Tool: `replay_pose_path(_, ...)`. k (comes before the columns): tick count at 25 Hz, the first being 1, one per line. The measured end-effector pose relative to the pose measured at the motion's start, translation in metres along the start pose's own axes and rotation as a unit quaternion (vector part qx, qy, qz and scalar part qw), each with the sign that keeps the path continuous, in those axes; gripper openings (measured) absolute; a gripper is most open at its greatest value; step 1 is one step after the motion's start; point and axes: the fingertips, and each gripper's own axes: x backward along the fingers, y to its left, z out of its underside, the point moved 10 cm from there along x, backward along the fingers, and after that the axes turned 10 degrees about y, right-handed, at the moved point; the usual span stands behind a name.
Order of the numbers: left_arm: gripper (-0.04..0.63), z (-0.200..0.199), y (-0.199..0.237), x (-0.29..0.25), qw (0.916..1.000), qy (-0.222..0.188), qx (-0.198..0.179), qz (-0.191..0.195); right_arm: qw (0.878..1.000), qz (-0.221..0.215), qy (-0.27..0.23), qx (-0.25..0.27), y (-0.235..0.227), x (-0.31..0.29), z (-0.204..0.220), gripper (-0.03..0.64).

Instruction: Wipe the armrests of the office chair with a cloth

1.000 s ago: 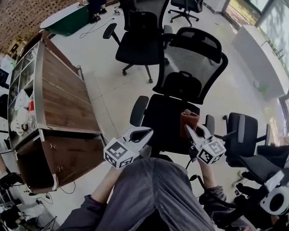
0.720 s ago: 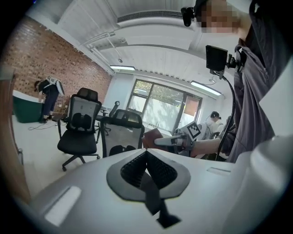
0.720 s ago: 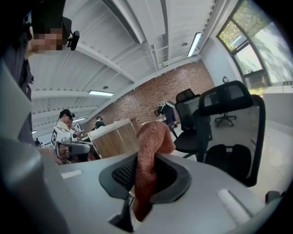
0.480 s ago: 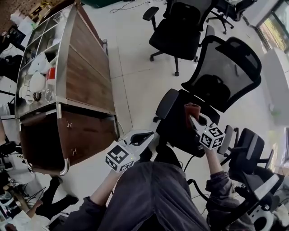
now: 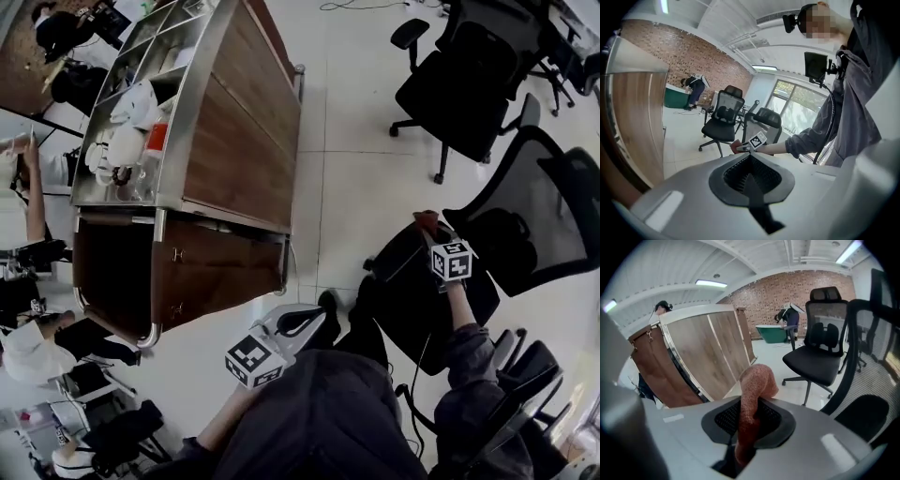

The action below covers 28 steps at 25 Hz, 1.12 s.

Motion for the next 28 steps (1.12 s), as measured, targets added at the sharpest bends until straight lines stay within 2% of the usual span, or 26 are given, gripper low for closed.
replay_pose_path(4,0.015,-0.011,-0.002,-0.027,0.9997,-0.002,0.012,-0.022,0.997,0.028,0.052,0.053,-0.039,-0.040,-0.006,0.058)
replay_pose_path(7,0.015,-0.017,-0.006,-0.042,0.9996,0.008,0.013,-0.025,0.995,0.022,0.068,0.066,-0.049,-0.048,0.011,0.058)
replay_pose_path(10,0.015,-0.020,-0.001,-0.040,0.9991,0.006,0.016,-0.038,0.994,-0.007,0.073,0.080,-0.023,-0.043,0.016,0.058)
replay_pose_path(13,0.015,-0.023,0.010,-0.041,0.9987,0.002,0.014,-0.049,0.990,-0.049,0.070,0.116,0.018,-0.046,0.022,0.058)
replay_pose_path(21,0.015,-0.034,0.007,-0.046,0.9994,-0.002,0.007,-0.032,0.972,-0.155,0.074,0.158,0.127,-0.017,0.057,0.058)
replay_pose_path(24,0.015,-0.032,0.001,-0.048,0.9998,0.001,0.004,-0.021,0.970,-0.168,0.077,0.158,0.139,-0.010,0.073,0.058)
replay_pose_path(28,0.015,-0.030,0.009,-0.038,0.9990,0.001,0.004,-0.044,0.972,-0.163,0.060,0.160,0.131,-0.033,0.051,0.058)
